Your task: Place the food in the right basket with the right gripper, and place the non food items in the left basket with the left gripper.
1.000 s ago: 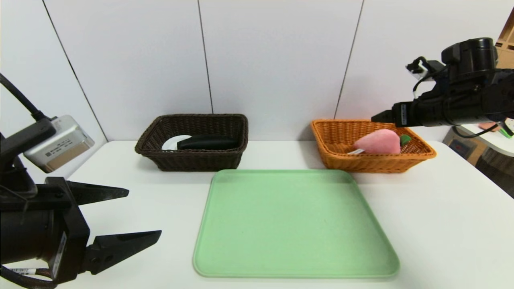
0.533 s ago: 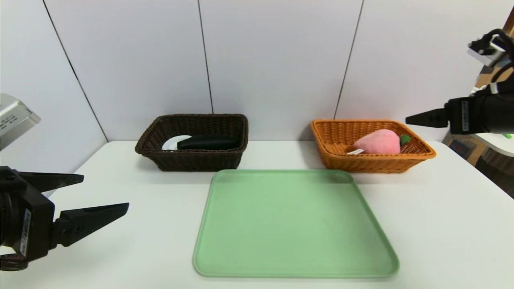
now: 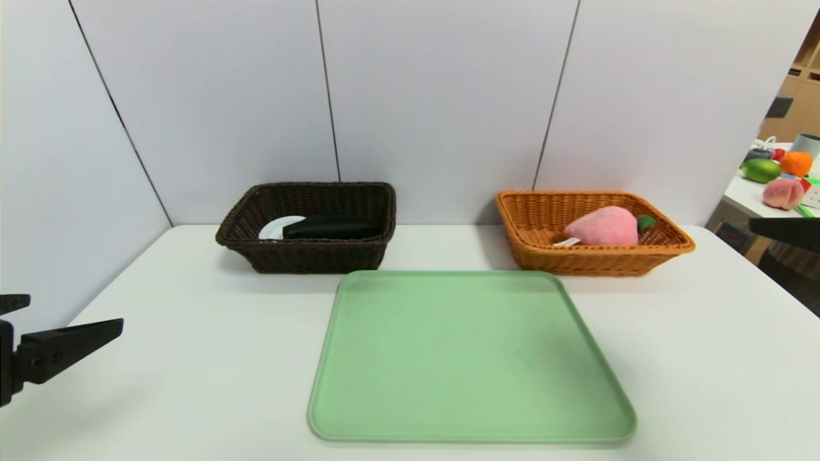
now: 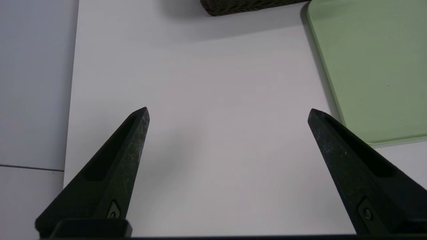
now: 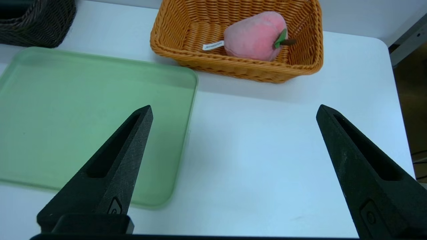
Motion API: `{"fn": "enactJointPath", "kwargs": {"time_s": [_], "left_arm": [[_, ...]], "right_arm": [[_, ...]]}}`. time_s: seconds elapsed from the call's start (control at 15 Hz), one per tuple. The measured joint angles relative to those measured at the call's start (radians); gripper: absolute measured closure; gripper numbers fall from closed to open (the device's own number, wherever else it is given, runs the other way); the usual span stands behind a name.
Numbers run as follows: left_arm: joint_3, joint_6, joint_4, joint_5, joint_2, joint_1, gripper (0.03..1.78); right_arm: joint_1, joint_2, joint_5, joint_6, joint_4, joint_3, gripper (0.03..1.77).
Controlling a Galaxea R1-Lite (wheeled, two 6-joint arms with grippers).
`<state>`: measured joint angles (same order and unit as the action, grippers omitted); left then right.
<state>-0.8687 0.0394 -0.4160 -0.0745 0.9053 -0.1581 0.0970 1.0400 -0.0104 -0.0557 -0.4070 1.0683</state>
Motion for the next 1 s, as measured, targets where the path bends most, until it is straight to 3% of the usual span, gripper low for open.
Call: {"fn": "enactJointPath", "kwargs": {"time_s": [0.6, 1.0], "left_arm": [[0.246, 0.095, -0.003, 0.003, -0.334, 0.134, 0.12], [0.367, 0.095, -0.007, 0.008, -0.491, 0.149, 0.12]], "right_arm": [[-0.046, -0.339, -0.003, -0.004, -0.140, -0.125, 0.11], [-0.108, -0.476, -0.012, -0.006, -0.175, -0.214, 0.11]]}}
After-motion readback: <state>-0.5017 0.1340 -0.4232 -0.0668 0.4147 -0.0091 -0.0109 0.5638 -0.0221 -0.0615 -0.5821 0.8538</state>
